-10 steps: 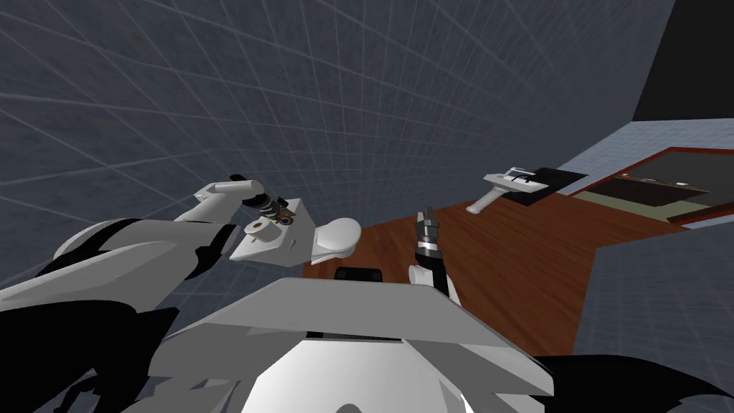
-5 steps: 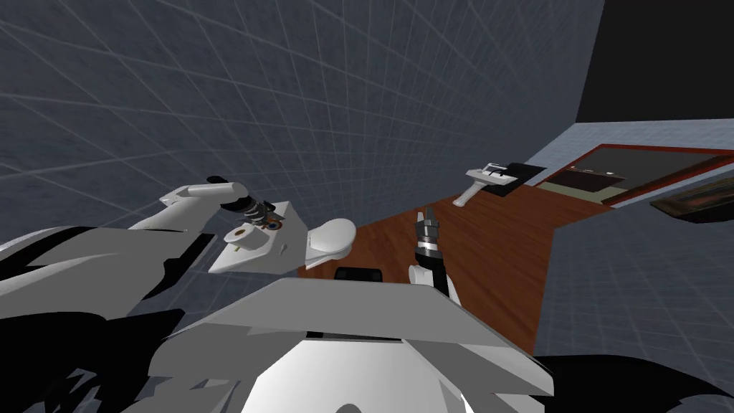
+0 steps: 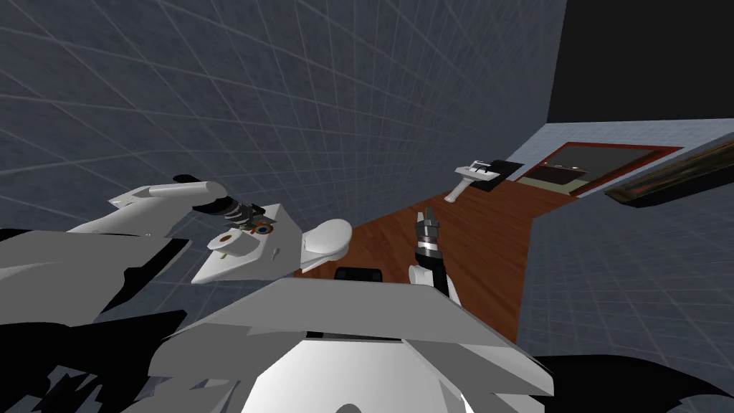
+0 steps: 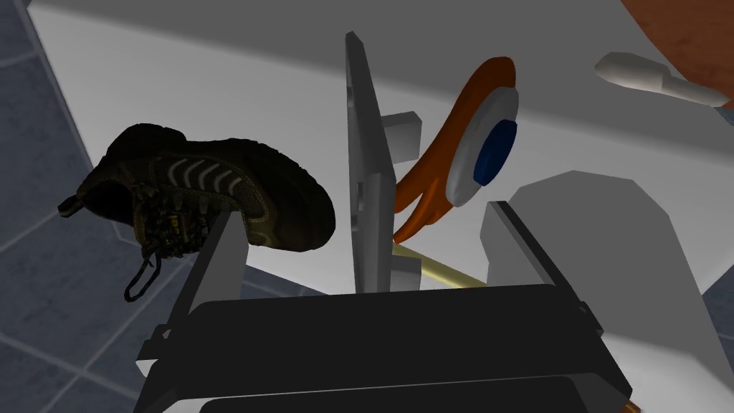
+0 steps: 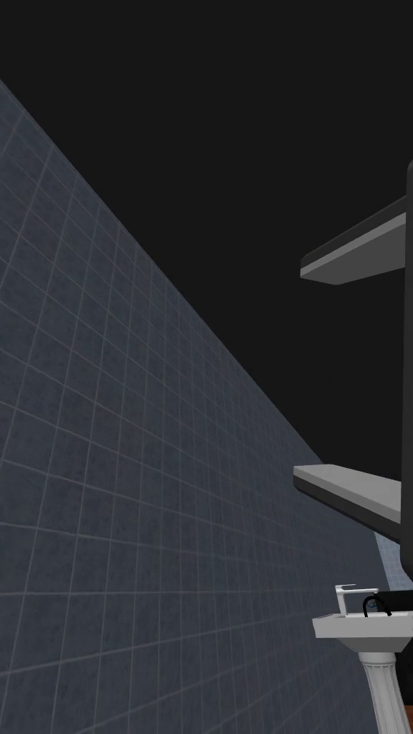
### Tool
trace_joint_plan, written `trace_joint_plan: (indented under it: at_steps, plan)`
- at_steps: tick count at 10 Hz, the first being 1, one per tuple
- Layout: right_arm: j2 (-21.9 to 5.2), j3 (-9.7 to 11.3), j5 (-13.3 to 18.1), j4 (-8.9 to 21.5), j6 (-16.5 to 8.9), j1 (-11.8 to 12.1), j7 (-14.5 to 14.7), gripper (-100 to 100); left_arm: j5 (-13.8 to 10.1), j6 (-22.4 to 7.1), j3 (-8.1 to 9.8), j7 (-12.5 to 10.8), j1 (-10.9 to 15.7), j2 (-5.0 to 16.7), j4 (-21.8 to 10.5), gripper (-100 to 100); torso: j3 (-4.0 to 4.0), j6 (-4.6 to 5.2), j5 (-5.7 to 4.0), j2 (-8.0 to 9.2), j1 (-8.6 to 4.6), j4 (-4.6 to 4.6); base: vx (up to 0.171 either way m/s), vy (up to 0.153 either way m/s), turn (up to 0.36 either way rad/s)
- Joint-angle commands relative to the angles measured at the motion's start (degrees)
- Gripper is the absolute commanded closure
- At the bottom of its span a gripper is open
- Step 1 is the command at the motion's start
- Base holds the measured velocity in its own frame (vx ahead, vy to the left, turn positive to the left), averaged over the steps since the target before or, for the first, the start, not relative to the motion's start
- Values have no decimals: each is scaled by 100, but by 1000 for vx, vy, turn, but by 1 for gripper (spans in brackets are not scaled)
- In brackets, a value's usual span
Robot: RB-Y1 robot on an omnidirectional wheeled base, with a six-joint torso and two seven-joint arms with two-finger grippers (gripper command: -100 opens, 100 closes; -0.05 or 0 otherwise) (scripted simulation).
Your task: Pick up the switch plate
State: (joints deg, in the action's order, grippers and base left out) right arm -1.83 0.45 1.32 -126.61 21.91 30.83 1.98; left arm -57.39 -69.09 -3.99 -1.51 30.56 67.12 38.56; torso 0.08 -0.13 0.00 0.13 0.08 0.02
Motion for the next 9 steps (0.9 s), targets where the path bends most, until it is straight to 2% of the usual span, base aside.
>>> trace_joint_plan:
  at_steps: [1,2,3,4,5,9]
  plan:
    - [0,0,0,0,0,0,0,0,-286,103,-262,-87,-286,286,51,-100,0,0,0,0,0,0,-18,-30,-386]
    - [0,1,0,0,0,-2,0,0,-426,103,-262,-87,-352,448,51,-100,0,13,-2,2,-10,-1,-19,-26,-277]
    - [0,0,0,0,0,-1,0,0,-625,103,-262,-87,-379,505,51,-100,2,1,-3,4,-9,1,-5,-13,13]
    - [0,0,0,0,0,0,0,0,-511,72,-246,-105,-355,458,77,-100,2,-3,0,3,-3,1,-1,-6,18]
    - [0,0,0,0,0,0,0,0,-530,86,-251,-91,-353,464,59,100,0,0,1,0,0,0,0,0,0]
    - [0,0,0,0,0,0,0,0,-528,85,-249,-99,-355,464,57,100,-4,5,1,-6,5,-2,0,0,0]
